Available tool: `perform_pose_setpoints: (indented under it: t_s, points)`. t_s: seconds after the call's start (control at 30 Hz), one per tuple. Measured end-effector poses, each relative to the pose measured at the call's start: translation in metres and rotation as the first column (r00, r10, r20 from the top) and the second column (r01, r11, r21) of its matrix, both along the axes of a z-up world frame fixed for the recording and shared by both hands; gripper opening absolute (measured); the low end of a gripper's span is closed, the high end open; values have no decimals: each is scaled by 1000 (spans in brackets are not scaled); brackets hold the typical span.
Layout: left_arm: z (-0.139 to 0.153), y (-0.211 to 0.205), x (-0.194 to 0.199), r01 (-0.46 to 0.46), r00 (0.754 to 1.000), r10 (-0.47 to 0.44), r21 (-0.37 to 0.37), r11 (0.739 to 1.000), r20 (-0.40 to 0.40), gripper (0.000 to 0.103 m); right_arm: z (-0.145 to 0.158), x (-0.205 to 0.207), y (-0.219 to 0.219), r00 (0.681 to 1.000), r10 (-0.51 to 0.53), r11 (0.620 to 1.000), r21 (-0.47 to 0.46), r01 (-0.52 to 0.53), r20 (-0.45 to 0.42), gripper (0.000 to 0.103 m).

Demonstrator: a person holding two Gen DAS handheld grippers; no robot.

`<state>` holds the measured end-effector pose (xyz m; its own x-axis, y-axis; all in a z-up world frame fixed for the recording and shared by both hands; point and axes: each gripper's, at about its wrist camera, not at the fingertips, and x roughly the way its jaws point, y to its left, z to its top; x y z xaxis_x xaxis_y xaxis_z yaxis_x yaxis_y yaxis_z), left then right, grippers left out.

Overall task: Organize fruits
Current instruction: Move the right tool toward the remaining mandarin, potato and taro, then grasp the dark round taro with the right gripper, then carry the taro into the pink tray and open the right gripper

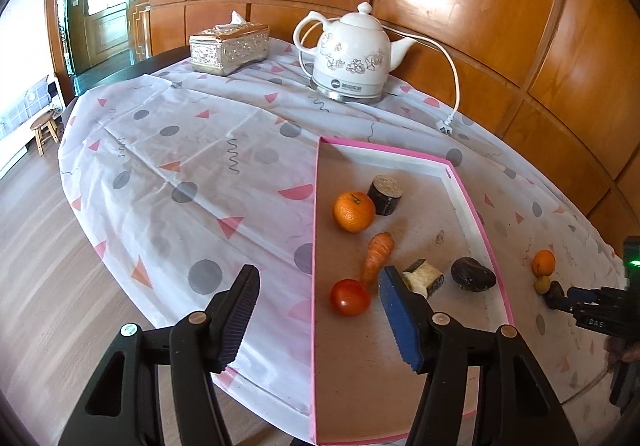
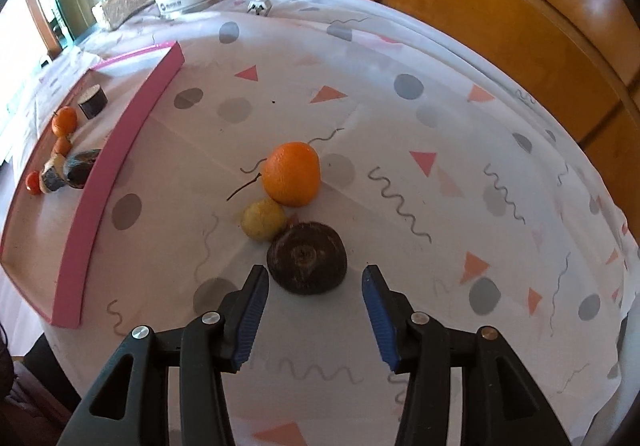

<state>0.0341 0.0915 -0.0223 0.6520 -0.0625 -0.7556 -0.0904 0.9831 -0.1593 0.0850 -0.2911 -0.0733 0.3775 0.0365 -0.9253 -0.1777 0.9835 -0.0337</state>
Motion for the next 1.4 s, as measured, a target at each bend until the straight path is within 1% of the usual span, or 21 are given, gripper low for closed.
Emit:
perform_pose_setpoints:
  t_s: [0.17, 0.23, 0.27, 0.4, 0.57, 0.73, 0.9, 0.97, 1.2, 1.33, 1.4]
  points:
    - [0, 7, -2, -24, 1000, 24, -1, 1000, -2, 63, -14, 13, 5, 999, 22, 999, -27, -23, -43, 51]
    - [-1, 9, -3, -35, 999, 35, -1, 999, -7, 64, -17, 15, 6, 999, 26, 999, -27, -28, -46, 51]
    - [-2, 10, -3, -40, 999, 40, 0, 999, -11, 64, -19, 15, 6, 998, 25, 999, -23, -26, -50, 47]
    - [-6, 13, -3, -57, 998, 57, 3, 998, -26, 65, -20, 11, 6, 999, 19, 999, -31, -19, -28, 46]
    - [-7, 10, -3, -49, 998, 49, 5, 999, -29, 65, -20, 2, 6, 1000, 9, 999, -32, -10, -20, 46]
    - [-6, 9, -4, -44, 999, 44, 1, 999, -27, 66, -20, -9, 6, 1000, 7, 1000, -10, -8, -27, 46]
    - [-5, 7, -6, -37, 999, 37, -2, 999, -22, 66, -19, -22, 5, 999, -5, 999, 32, 6, -32, 46]
    - [-4, 6, -7, -35, 999, 35, -2, 999, -20, 66, -18, -32, 9, 999, 1, 998, 57, 1, -32, 46]
    - [-3, 5, -8, -33, 999, 33, -4, 999, -19, 67, -17, -48, 21, 999, 25, 995, 96, -23, -22, 46]
    - [-2, 6, -10, -40, 999, 40, -18, 999, -12, 73, -14, -52, 30, 999, 36, 993, 110, -34, -20, 46]
    - [-1, 7, -11, -43, 999, 43, -20, 999, -11, 73, -11, -55, 34, 999, 47, 993, 114, -45, -16, 46]
